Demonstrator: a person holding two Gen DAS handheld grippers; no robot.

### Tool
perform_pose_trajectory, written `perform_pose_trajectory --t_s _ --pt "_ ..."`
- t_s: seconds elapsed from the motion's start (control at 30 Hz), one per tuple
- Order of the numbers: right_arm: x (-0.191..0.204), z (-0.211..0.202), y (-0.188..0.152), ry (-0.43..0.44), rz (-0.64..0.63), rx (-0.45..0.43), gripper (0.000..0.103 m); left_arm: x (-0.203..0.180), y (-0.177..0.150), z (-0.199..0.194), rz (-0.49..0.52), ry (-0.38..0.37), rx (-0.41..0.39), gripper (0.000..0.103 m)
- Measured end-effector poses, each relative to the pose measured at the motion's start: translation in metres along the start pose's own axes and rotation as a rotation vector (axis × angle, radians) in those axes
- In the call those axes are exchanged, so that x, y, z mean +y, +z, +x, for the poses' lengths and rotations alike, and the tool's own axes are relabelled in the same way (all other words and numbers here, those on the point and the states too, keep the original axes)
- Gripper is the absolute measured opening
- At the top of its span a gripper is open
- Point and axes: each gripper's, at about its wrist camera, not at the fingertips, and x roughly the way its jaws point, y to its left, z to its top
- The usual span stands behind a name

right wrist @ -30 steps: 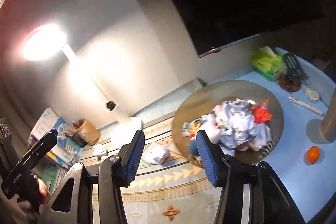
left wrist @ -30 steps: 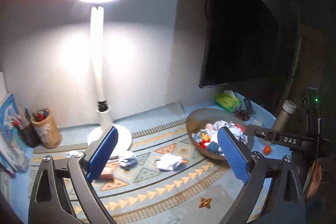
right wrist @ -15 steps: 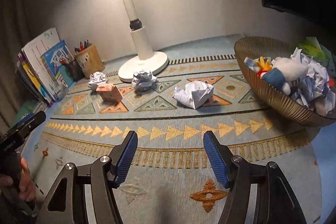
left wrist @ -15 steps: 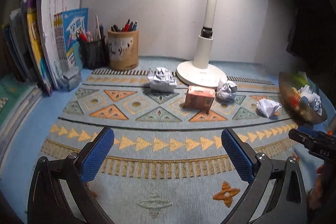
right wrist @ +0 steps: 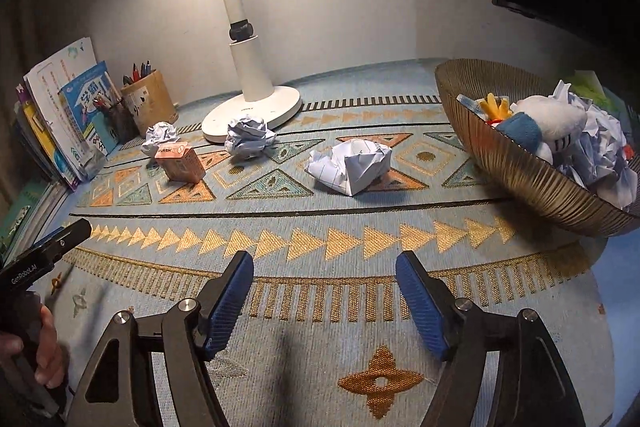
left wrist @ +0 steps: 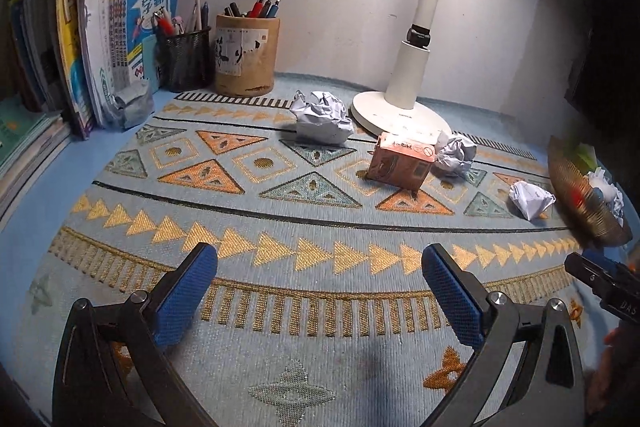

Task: Organize objects
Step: 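Move both tools back over the rug and grasp a paper ball with each gripper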

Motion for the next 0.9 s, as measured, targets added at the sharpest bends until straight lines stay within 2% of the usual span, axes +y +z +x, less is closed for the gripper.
perform_pose_trajectory --t_s 0.03,0.07,0.1,0.13,0.17,0.23,0.27,0.37,0.43,0.57,0.63,0.67,0.77,0.83,0.9 --pt "0.0 0.0 0.001 0.0 0.003 0.002 0.087 -0.001 0.0 0.0 0.005 -0.003 0.002 0.102" --pt "-0.001 0.0 0.002 0.0 0.004 0.008 0.088 0.0 0.002 0.001 0.011 -0.013 0.022 0.102" --pt "0.001 0.001 0.003 -0.006 -0.008 0.03 0.087 0.001 0.006 0.005 0.019 -0.04 0.073 0.102" --pt "0.006 0.0 0.008 -0.051 -0.044 0.06 0.087 0.004 0.013 0.009 0.028 -0.09 0.132 0.102" --pt "0.015 -0.005 0.016 -0.117 -0.105 0.063 0.087 0.009 0.023 0.009 0.029 -0.141 0.157 0.102" --pt "0.034 -0.022 0.038 -0.217 -0.22 0.015 0.087 0.02 0.053 0.004 0.022 -0.202 0.142 0.102" --pt "0.042 -0.029 0.052 -0.219 -0.245 -0.011 0.087 0.025 0.069 0.004 0.017 -0.209 0.131 0.102" --pt "0.056 -0.024 0.094 -0.061 -0.202 -0.029 0.088 0.037 0.107 0.019 -0.01 -0.174 0.086 0.102" --pt "0.068 0.002 0.114 -0.053 -0.191 -0.016 0.088 0.041 0.123 0.044 -0.029 -0.155 0.098 0.102" --pt "0.078 0.065 0.13 0.08 -0.128 0.021 0.084 0.04 0.133 0.103 -0.02 -0.106 0.157 0.102" --pt "0.08 0.093 0.131 0.013 -0.113 0.056 0.075 0.038 0.131 0.127 -0.028 -0.113 0.189 0.102" --pt "0.08 0.105 0.131 0.007 -0.118 0.073 0.075 0.037 0.131 0.136 -0.033 -0.117 0.197 0.102" --pt "0.081 0.133 0.129 0.043 -0.115 0.129 0.075 0.031 0.125 0.153 -0.021 -0.114 0.216 0.102" --pt "0.08 0.144 0.126 0.049 -0.102 0.14 0.075 0.023 0.121 0.161 0.023 -0.077 0.226 0.102" --pt "0.078 0.151 0.124 0.061 -0.088 0.143 0.075 0.019 0.117 0.164 0.036 -0.084 0.226 0.101"
